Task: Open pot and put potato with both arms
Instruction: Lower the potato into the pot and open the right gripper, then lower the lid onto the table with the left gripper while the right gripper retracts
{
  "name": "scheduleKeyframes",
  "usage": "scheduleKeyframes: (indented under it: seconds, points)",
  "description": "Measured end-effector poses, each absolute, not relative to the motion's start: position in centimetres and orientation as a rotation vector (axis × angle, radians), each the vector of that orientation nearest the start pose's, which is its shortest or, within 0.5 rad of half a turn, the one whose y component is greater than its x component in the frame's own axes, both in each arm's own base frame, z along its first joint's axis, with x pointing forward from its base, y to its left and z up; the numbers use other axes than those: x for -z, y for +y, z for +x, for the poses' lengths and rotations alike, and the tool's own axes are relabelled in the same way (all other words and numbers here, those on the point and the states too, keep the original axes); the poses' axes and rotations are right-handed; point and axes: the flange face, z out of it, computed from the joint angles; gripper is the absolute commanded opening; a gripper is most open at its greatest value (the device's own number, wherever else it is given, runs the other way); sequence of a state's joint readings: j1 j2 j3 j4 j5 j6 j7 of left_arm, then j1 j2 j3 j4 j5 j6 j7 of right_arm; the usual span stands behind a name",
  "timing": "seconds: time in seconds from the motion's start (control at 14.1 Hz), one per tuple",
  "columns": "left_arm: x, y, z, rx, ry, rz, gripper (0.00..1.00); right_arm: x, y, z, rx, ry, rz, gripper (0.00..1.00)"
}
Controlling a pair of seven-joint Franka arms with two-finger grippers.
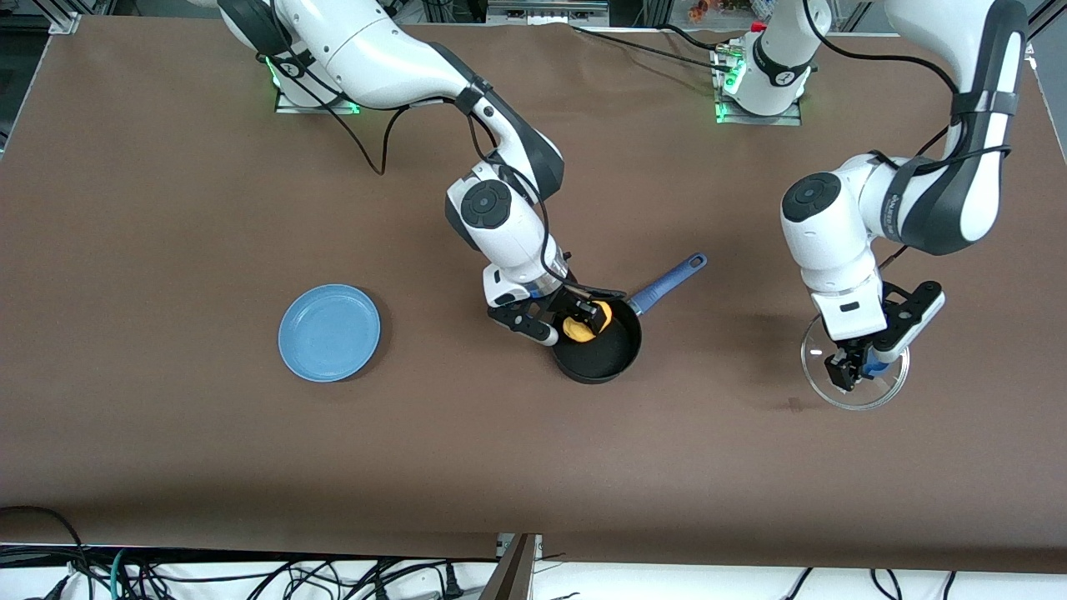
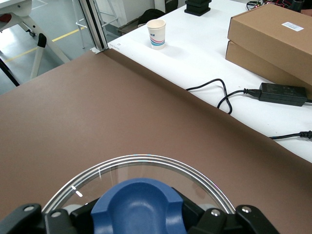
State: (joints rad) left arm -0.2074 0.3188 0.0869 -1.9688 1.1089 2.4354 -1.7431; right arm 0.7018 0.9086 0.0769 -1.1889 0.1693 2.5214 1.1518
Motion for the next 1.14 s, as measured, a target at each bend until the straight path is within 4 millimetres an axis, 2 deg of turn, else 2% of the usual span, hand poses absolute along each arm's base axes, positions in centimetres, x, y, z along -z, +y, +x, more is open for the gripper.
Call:
scheduleKeyframes:
  seconds: [0.28, 0.43, 0.5, 0.64, 0.78, 0.92, 1.14]
  points:
    - [-29.2, -6.3, 59.7, 1.02, -0.983, -2.413, 0.0, -28.8, 53.8, 59.0, 0.128, 0.712, -2.615, 1.0]
    - [-27.9, -6.2, 58.5, 1.042, -0.982, -2.404, 0.0, -29.9, 52.6, 60.0, 0.122, 0.702, -2.656, 1.0]
    - [-27.3, -6.2, 58.0, 1.05, -0.978, -2.403, 0.0, -30.8, 51.4, 60.8, 0.115, 0.673, -2.691, 1.0]
    - [-25.9, -6.3, 56.7, 1.067, -0.965, -2.41, 0.0, -33.7, 47.7, 62.8, 0.092, 0.573, -2.772, 1.0]
    - [-24.5, -5.8, 55.4, 1.088, -0.95, -2.401, 0.0, -38.0, 43.2, 64.3, 0.054, 0.478, -2.851, 1.0]
    - [-23.3, -5.3, 54.3, 1.093, -0.946, -2.397, 0.0, -42.5, 38.1, 64.7, -0.012, 0.365, -2.943, 1.0]
    - [-21.8, -5.0, 52.7, 1.106, -0.919, -2.4, 0.0, -48.2, 30.2, 63.6, -0.059, 0.162, -3.038, 1.0]
